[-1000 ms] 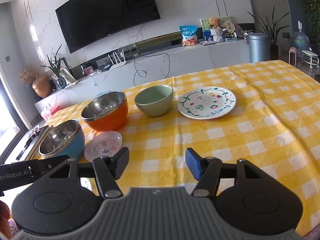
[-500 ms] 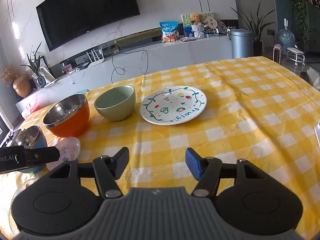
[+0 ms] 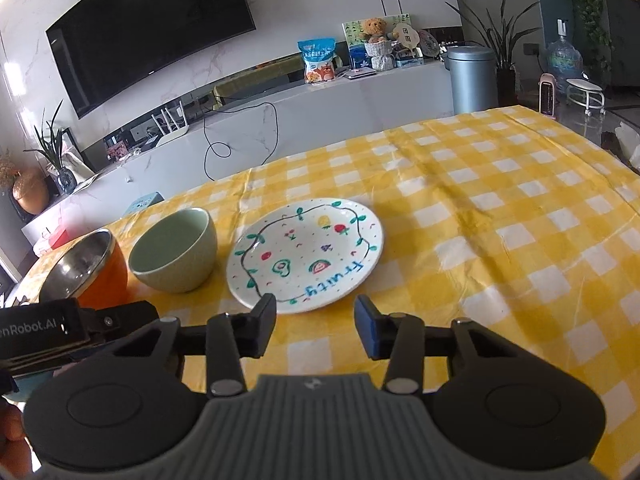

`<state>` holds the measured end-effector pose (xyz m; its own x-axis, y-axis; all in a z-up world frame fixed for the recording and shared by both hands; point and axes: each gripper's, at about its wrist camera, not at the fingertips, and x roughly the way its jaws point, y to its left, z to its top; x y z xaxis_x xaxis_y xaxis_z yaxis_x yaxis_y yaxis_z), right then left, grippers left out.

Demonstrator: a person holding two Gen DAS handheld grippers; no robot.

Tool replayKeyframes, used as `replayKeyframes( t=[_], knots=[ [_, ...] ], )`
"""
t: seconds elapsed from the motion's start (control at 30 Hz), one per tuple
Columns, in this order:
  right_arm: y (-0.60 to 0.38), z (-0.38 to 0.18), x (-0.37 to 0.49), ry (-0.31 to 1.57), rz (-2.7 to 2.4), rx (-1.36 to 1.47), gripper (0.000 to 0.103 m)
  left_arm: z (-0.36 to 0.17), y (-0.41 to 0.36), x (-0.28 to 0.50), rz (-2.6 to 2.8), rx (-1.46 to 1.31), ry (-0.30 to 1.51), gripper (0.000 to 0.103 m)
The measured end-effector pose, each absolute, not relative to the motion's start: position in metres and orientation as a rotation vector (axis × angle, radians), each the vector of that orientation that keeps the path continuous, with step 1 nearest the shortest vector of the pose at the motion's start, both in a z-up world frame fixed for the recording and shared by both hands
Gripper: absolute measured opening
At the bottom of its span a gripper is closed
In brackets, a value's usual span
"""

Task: Organize plates and bowls

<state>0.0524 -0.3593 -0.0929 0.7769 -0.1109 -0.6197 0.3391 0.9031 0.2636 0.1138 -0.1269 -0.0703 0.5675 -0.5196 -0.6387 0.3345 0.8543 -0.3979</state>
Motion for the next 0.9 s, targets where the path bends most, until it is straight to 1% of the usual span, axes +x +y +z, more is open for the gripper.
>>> replayKeyframes(
  t=[0.1,0.37,0.43,0.63,0.67,0.7,0.73,0.9],
  knots=[
    [-0.375,-0.099,0.068,0.653,-0.267,0.396,0.038,-0.079,-0.139,0.125,-0.498,-0.24,0.841,0.041],
    [-0.404,-0.121,0.094,0.692,-0.291,0.467,0.034,-0.096,-0.153,0.142,-0.472,-0.264,0.867,0.04],
    [-0.407,-0.123,0.096,0.692,-0.286,0.491,0.032,-0.099,-0.155,0.145,-0.469,-0.26,0.871,0.04],
    [-0.407,-0.126,0.101,0.68,-0.281,0.517,0.024,-0.102,-0.164,0.151,-0.468,-0.246,0.875,0.023],
    [-0.406,-0.126,0.102,0.68,-0.287,0.513,0.024,-0.102,-0.165,0.151,-0.472,-0.243,0.873,0.019],
    [-0.406,-0.126,0.102,0.679,-0.293,0.509,0.021,-0.101,-0.166,0.152,-0.476,-0.242,0.871,0.013],
    [-0.406,-0.126,0.102,0.679,-0.302,0.506,0.016,-0.101,-0.167,0.152,-0.483,-0.24,0.87,0.011],
    [-0.409,-0.125,0.101,0.675,-0.309,0.515,0.012,-0.098,-0.172,0.151,-0.471,-0.219,0.869,0.009]
  ],
)
